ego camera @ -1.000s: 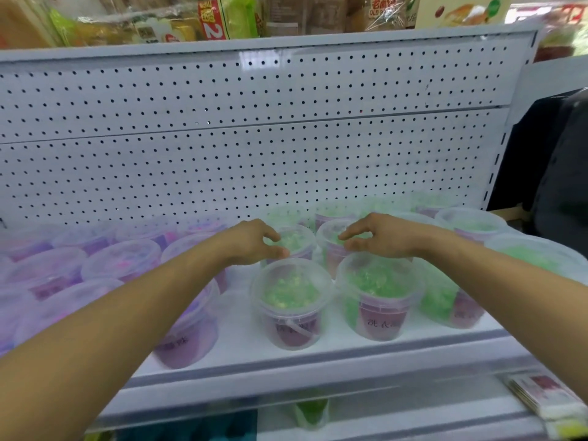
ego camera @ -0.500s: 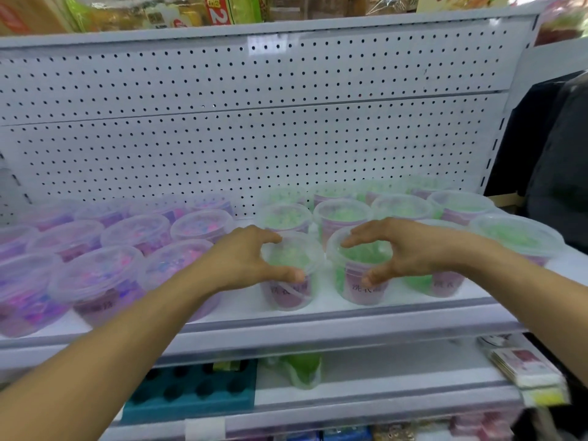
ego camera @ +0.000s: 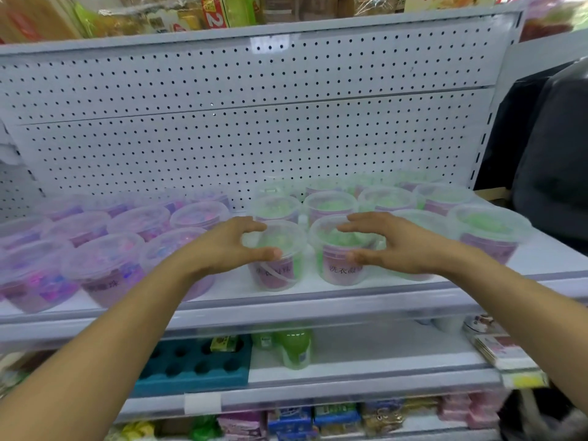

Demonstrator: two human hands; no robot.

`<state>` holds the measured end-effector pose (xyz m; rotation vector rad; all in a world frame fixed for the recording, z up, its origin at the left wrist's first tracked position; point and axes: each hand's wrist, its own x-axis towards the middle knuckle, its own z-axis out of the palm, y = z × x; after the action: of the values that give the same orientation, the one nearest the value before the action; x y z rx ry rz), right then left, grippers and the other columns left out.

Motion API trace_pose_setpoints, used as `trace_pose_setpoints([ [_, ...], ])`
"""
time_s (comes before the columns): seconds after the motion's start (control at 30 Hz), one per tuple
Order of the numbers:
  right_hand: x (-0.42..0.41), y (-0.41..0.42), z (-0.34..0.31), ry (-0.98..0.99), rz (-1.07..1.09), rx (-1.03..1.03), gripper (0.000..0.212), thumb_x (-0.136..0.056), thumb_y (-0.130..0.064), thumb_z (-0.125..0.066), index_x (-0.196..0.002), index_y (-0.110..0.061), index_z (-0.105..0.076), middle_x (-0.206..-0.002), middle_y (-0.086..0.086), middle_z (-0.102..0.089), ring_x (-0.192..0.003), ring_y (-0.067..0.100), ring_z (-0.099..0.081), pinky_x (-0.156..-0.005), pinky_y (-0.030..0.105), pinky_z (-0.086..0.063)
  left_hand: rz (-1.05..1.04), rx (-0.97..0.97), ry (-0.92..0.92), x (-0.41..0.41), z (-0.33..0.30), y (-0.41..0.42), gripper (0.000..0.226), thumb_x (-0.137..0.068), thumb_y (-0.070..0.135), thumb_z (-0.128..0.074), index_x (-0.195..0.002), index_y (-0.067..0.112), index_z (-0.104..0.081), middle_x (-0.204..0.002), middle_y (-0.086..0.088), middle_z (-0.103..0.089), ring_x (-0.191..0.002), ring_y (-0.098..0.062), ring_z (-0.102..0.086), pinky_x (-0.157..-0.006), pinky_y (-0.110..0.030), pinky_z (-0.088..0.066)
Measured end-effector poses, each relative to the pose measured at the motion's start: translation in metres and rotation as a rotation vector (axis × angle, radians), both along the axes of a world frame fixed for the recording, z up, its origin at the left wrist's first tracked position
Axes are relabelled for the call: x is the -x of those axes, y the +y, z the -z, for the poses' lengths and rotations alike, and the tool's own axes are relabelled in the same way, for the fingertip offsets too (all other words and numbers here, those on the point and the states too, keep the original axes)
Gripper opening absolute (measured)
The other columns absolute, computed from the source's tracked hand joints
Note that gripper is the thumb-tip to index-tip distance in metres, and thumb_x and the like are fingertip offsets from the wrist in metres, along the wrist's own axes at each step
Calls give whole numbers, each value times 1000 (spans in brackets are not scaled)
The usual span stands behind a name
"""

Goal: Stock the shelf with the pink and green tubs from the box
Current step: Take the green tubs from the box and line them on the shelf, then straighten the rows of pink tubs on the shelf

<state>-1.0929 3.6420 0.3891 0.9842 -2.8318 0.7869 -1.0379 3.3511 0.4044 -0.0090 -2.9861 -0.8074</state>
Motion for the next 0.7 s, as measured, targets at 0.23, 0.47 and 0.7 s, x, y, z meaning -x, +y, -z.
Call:
trace_pose_setpoints([
  [0.23,-1,3,1,66,34,-93,36,-87,-42,-63,-123,-35,-61,-138,-14,-52,-125,7,-48,-104,27,-37,-23,-22,43,-6,5,5,67,-77,50,-72,-136,28,-50,-150,8,-38,-137,-13,-35,-95,-24,-27],
  [0.47,-6,-15,-8,102,56,-65,46,-83,-58,-57,-123,-36,-58,-135,-17,-50,-123,8,-47,-102,36,-40,0,45,187,-17,7,1,65,-81,55,-64,-137,26,-49,-149,7,-40,-135,-12,-36,-97,-25,-29],
  [0.7,0,-73,-25,206,48,136,31,-85,-52,-57,-107,-33,-69,-111,-18,-66,-100,4,-61,-93,40,-49,-6,48,371,-17,-4,-57,47,-83,48,-66,-122,23,-64,-124,15,-62,-117,-1,-54,-95,-18,-35],
])
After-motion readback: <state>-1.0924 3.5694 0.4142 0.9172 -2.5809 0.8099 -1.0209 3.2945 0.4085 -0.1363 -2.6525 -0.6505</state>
